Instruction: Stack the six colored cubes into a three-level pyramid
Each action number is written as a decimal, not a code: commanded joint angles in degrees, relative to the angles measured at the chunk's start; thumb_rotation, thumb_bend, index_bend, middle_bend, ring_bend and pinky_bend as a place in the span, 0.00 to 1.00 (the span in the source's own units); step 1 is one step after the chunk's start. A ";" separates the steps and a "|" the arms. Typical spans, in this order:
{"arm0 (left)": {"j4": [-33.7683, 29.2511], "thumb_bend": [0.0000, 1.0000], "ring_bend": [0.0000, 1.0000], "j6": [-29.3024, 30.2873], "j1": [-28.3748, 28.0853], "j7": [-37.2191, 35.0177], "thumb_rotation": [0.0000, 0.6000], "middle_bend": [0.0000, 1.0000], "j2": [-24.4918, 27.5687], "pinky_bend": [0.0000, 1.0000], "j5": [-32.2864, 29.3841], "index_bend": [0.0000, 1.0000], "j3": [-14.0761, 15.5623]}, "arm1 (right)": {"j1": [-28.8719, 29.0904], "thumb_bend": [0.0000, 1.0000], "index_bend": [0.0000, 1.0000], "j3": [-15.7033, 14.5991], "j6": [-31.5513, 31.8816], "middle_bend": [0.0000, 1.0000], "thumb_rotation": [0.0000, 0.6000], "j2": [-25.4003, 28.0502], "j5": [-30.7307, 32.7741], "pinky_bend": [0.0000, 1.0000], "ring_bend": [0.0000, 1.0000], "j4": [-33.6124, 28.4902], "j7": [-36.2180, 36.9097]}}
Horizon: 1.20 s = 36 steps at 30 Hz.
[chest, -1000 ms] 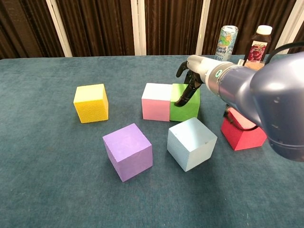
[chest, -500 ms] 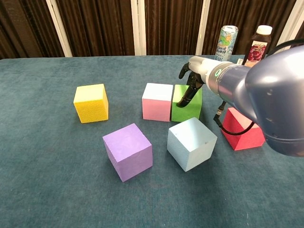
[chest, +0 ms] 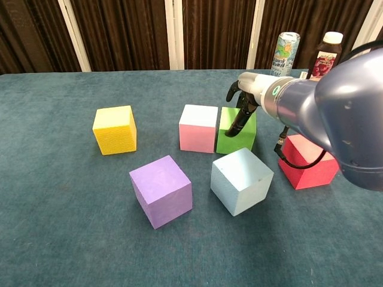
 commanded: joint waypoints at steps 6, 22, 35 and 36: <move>-0.01 0.38 0.00 -0.10 -0.07 0.23 1.00 0.00 -0.07 0.00 -0.01 0.07 0.03 | 0.30 0.22 0.19 -0.19 0.03 0.29 1.00 0.27 0.47 0.00 0.16 -0.11 -0.04; 0.14 0.38 0.00 0.18 -0.05 0.15 1.00 0.00 -0.20 0.00 0.08 0.07 -0.07 | 0.69 0.16 0.07 -0.48 -0.57 0.06 1.00 2.99 2.72 0.00 0.08 -3.55 -1.27; 4.26 0.38 0.00 3.17 -0.63 -1.30 1.00 0.00 -2.47 0.00 4.16 0.07 -0.35 | -9.03 0.16 0.05 0.04 1.37 0.06 1.00 18.03 -6.11 0.00 0.07 -22.69 9.25; 4.57 0.38 0.00 3.18 -0.71 -1.38 1.00 0.00 -2.63 0.00 4.47 0.07 -0.25 | -11.05 0.16 0.05 -0.07 1.79 0.06 1.00 20.50 -8.27 0.00 0.07 -24.95 11.23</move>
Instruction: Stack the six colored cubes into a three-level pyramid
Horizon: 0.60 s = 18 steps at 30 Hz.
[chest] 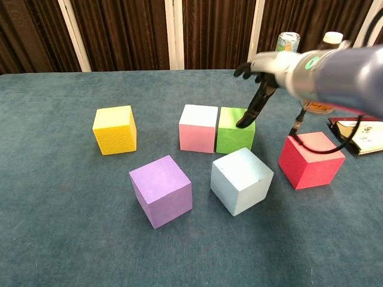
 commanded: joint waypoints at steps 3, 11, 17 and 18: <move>1.50 0.36 0.00 0.42 -0.50 -0.43 1.00 0.00 -0.92 0.00 1.68 0.07 0.37 | -12.40 0.16 0.04 -1.33 2.42 0.06 1.00 14.64 -12.81 0.00 0.07 -12.44 11.90; 1.73 0.34 0.00 -1.18 -1.82 0.71 1.00 0.00 -1.81 0.00 3.86 0.06 1.52 | -29.73 0.16 0.03 -12.18 9.47 0.06 1.00 25.82 -35.91 0.00 0.07 -9.64 27.12; 1.65 0.34 0.00 -7.00 -5.39 0.75 1.00 0.00 0.16 0.00 6.39 0.05 2.75 | -39.70 0.16 0.03 -19.59 15.54 0.06 1.00 26.93 -51.22 0.00 0.07 2.80 44.29; 1.18 0.34 0.00 -7.79 -5.99 1.17 1.00 0.00 0.76 0.00 6.50 0.05 2.67 | -40.73 0.16 0.03 -20.45 16.67 0.06 1.00 26.61 -53.25 0.00 0.07 4.78 45.89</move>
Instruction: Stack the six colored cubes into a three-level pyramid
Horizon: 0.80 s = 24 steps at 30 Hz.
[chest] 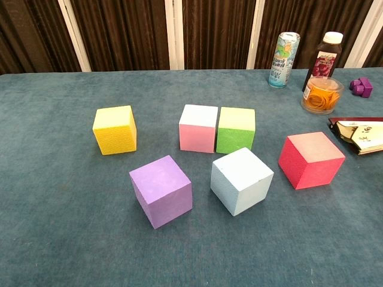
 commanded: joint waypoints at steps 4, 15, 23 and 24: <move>-2.91 0.33 0.00 -4.38 -4.02 3.10 1.00 0.00 3.43 0.00 1.58 0.05 -0.22 | -11.41 0.16 0.03 -8.92 11.30 0.06 1.00 -0.92 -16.19 0.00 0.07 15.55 12.76; -19.99 0.28 0.00 -18.35 -11.61 12.98 1.00 0.00 9.54 0.00 -9.22 0.03 -2.77 | -13.55 0.16 0.03 -13.40 11.09 0.06 1.00 -2.06 -22.61 0.00 0.04 14.22 4.72; -27.39 0.24 0.00 -27.33 -21.59 26.27 1.00 0.00 7.32 0.00 -28.95 0.03 -7.02 | -14.23 0.16 0.00 -11.42 11.55 0.03 1.00 -2.86 -21.18 0.00 0.04 14.44 1.62; -27.55 0.24 0.00 -28.03 -23.21 28.01 1.00 0.00 6.78 0.00 -31.91 0.03 -7.43 | -14.42 0.16 0.00 -11.10 11.69 0.03 1.00 -2.94 -20.75 0.00 0.04 14.85 1.13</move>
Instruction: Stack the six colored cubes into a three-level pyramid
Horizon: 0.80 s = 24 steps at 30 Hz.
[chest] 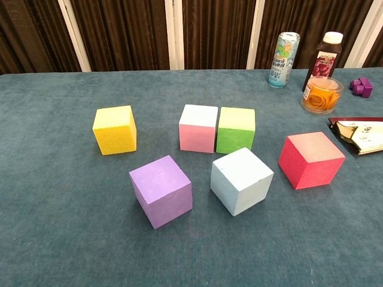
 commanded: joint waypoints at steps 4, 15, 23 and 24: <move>-3.33 0.22 0.00 -3.27 -12.68 17.27 1.00 0.00 -5.35 0.00 -20.39 0.03 -3.08 | -1.11 0.16 0.00 1.63 1.02 0.03 1.00 0.46 1.84 0.00 0.04 2.43 -2.65; -0.53 0.19 0.00 6.46 -23.72 32.06 1.00 0.00 -18.08 0.00 -40.66 0.01 -4.76 | -2.81 0.16 0.00 2.75 3.16 0.03 1.00 2.34 0.55 0.00 0.03 2.85 0.59; 4.04 0.18 0.00 10.36 -30.17 37.72 1.00 0.00 -25.56 0.00 -49.65 0.01 -6.46 | -3.17 0.16 0.00 2.94 2.39 0.03 1.00 2.65 0.14 0.00 0.02 2.01 -0.01; 4.63 0.17 0.00 10.37 -30.71 38.03 1.00 0.00 -26.24 0.00 -50.80 0.01 -6.80 | -3.18 0.16 0.00 3.04 2.31 0.03 1.00 2.60 0.26 0.00 0.02 2.00 0.05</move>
